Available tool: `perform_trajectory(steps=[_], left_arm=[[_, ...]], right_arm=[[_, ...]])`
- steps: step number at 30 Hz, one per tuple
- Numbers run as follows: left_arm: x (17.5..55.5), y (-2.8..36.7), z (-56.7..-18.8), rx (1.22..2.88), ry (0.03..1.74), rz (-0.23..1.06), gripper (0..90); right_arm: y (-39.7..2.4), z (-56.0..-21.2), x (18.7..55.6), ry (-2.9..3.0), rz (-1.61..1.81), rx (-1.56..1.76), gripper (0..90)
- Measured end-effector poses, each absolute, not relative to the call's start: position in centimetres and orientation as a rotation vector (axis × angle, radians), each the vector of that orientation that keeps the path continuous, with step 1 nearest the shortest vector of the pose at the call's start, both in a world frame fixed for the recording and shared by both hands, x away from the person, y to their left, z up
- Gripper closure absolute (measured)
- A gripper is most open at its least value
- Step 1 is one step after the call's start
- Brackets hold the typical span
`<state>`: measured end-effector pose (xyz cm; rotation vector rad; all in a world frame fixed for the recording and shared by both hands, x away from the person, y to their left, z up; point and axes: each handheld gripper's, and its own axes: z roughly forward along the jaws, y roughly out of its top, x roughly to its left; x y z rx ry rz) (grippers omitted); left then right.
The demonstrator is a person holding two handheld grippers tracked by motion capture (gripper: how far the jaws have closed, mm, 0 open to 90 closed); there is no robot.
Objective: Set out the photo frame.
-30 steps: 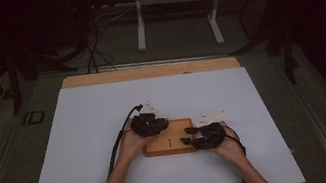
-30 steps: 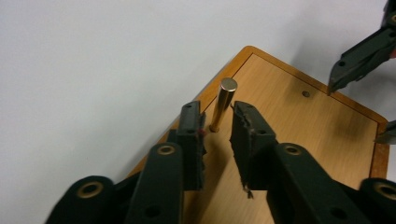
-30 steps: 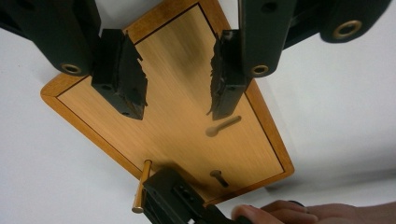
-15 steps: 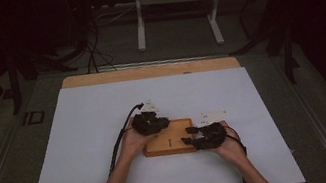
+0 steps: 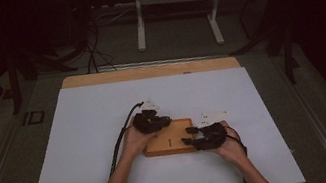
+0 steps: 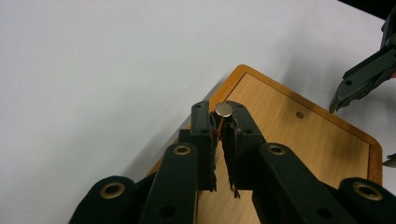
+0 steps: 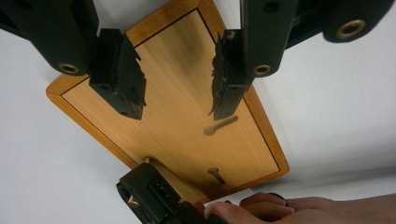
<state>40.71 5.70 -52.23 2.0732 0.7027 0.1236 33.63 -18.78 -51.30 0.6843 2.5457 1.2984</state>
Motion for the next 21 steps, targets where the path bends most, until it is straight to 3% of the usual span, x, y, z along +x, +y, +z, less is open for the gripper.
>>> perform_trajectory(steps=[10, 21], left_arm=[[41.2, 5.8, -52.2, 2.071, 0.72, 0.073, 83.2], [42.0, 6.0, -52.2, 2.066, 0.746, -0.001, 83.5]], right_arm=[[-19.0, -50.9, 33.5, 2.54, 1.31, 0.669, 52.3], [-19.9, -50.1, 33.2, 2.531, 1.366, 0.635, 40.0]])
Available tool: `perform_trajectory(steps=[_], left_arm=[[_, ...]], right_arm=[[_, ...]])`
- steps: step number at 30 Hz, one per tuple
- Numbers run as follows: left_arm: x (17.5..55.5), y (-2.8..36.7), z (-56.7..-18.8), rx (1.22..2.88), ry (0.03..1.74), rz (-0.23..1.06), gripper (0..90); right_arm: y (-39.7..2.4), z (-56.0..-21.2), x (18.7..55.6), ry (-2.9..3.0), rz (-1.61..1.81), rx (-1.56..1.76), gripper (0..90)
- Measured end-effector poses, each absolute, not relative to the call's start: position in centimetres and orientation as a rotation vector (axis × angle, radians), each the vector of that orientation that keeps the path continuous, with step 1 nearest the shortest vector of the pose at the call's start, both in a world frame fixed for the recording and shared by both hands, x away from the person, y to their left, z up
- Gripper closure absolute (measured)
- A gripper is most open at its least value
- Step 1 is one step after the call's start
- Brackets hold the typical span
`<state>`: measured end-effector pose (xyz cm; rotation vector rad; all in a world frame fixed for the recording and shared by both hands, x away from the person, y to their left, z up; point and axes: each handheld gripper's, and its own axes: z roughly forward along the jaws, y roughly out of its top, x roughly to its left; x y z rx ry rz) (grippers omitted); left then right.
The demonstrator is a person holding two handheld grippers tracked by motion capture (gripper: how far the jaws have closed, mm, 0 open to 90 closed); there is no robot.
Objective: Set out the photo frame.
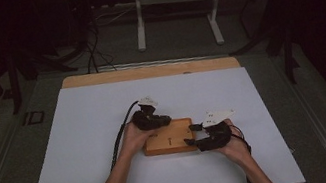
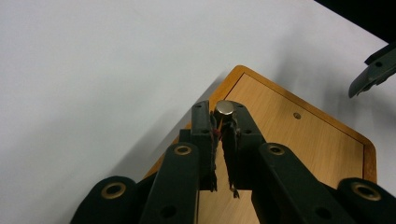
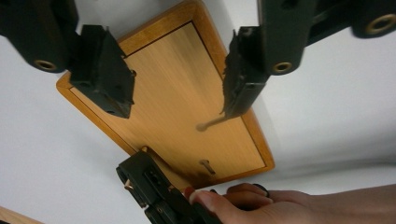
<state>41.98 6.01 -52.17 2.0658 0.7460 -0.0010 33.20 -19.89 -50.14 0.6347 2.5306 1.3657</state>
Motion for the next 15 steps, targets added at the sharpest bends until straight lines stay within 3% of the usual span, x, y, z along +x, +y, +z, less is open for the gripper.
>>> perform_trajectory(steps=[9, 15], left_arm=[[42.48, 6.06, -52.13, 2.065, 0.762, -0.042, 83.6], [42.78, 6.07, -52.1, 2.063, 0.778, -0.059, 84.0]], right_arm=[[-20.1, -50.22, 32.96, 2.546, 1.344, 0.633, 32.7], [-19.94, -50.43, 33.07, 2.561, 1.309, 0.657, 21.0]])
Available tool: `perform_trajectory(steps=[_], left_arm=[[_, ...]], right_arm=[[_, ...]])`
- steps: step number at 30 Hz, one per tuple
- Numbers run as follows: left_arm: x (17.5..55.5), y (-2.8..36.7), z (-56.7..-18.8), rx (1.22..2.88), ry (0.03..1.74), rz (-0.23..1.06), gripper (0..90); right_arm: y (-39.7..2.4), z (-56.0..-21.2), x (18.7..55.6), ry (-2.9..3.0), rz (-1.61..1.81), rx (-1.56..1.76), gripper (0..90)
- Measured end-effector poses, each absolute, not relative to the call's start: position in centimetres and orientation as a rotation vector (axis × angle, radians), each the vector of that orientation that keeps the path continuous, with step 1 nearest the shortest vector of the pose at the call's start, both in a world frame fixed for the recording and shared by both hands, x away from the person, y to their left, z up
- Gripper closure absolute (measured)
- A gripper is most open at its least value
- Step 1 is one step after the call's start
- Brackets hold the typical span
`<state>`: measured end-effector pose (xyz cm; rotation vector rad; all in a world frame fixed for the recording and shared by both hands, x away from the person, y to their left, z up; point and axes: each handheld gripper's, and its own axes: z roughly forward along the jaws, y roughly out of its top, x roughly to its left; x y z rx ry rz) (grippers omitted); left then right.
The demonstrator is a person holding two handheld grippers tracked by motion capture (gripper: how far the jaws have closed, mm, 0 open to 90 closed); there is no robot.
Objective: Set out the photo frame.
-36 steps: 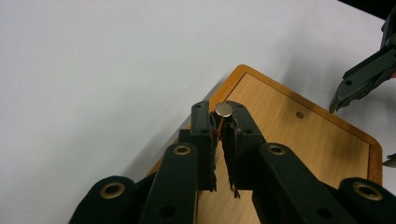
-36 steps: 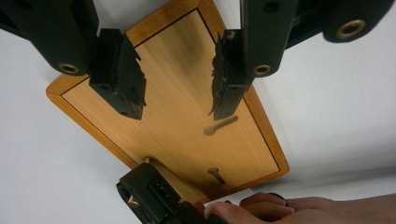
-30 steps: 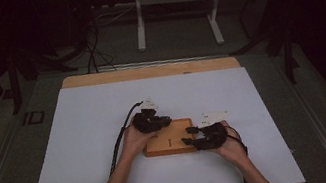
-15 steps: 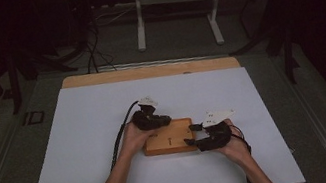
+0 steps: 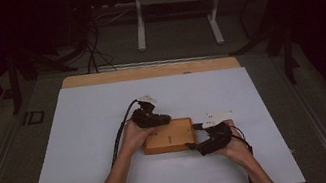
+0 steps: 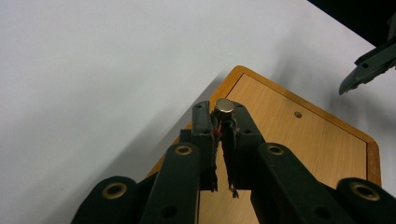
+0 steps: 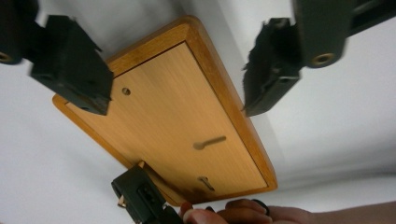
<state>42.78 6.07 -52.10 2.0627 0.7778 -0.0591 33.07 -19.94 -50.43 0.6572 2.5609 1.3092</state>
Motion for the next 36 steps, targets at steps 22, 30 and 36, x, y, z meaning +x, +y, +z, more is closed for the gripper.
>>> perform_trajectory(steps=[22, 30, 36], left_arm=[[44.0, 6.2, -52.2, 2.049, 0.811, -0.149, 84.5], [44.3, 6.2, -52.1, 2.06, 0.816, -0.164, 84.6], [44.5, 6.2, -52.1, 2.061, 0.824, -0.183, 84.4]], right_arm=[[-19.3, -52.6, 33.9, 2.606, 1.125, 0.708, 9.4], [-18.8, -53.1, 34.0, 2.562, 1.032, 0.678, 9.6], [-18.6, -53.4, 34.4, 2.54, 1.046, 0.675, 10.2]])
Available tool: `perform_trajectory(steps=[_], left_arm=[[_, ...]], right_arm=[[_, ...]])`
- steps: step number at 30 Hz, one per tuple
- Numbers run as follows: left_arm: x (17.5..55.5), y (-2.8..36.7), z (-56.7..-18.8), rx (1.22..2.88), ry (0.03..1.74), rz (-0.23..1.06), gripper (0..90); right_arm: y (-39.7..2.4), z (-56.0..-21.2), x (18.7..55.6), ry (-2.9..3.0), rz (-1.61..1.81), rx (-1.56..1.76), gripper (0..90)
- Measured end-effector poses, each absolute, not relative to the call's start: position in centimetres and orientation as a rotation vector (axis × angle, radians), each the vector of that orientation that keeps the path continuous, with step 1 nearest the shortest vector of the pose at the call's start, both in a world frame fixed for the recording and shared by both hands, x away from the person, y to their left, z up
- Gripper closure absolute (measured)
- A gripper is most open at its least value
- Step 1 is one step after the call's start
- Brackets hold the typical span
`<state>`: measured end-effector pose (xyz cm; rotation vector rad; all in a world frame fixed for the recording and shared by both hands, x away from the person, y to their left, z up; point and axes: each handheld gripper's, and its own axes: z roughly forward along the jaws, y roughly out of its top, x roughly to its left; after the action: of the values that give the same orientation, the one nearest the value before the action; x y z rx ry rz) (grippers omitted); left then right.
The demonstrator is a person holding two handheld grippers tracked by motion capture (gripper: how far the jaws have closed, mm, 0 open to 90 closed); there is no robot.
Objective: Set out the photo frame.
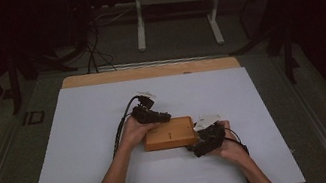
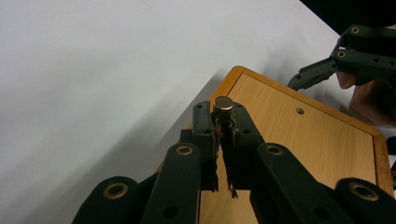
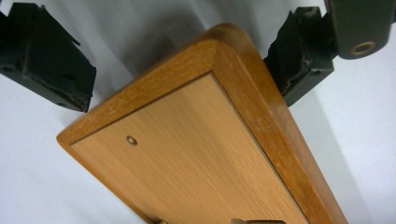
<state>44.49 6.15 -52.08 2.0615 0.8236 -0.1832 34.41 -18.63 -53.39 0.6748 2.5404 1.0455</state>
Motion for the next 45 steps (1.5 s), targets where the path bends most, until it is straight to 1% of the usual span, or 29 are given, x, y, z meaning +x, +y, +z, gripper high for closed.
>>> perform_trajectory(steps=[12, 17, 23, 24, 28, 34, 37, 40, 45], left_arm=[[44.9, 6.2, -52.1, 2.059, 0.829, -0.198, 84.6], [44.9, 6.1, -52.1, 2.063, 0.831, -0.192, 84.7], [44.8, 6.0, -51.9, 2.081, 0.825, -0.19, 84.8], [44.8, 6.0, -51.8, 2.083, 0.823, -0.194, 84.9], [44.7, 5.8, -51.7, 2.115, 0.794, -0.221, 84.9], [44.8, 6.0, -51.8, 2.11, 0.8, -0.255, 84.8], [44.9, 6.1, -51.9, 2.101, 0.814, -0.279, 84.6], [44.9, 6.2, -52.0, 2.086, 0.83, -0.28, 83.5], [44.9, 6.1, -52.0, 2.101, 0.831, -0.261, 80.9]], right_arm=[[-17.9, -53.0, 34.0, 2.445, 1.059, 0.574, 11.3], [-18.0, -52.7, 33.9, 2.417, 1.077, 0.555, 14.8], [-18.1, -52.5, 33.8, 2.401, 1.102, 0.543, 16.5], [-18.1, -52.4, 33.7, 2.399, 1.102, 0.531, 17.7], [-17.4, -52.1, 32.9, 2.412, 1.129, 0.45, 27.6], [-16.8, -51.9, 32.8, 2.42, 1.143, 0.426, 28.8], [-17.1, -51.6, 32.8, 2.414, 1.178, 0.434, 32.1], [-17.5, -51.3, 32.9, 2.395, 1.207, 0.455, 35.1], [-18.0, -51.0, 33.3, 2.374, 1.24, 0.49, 37.1]])
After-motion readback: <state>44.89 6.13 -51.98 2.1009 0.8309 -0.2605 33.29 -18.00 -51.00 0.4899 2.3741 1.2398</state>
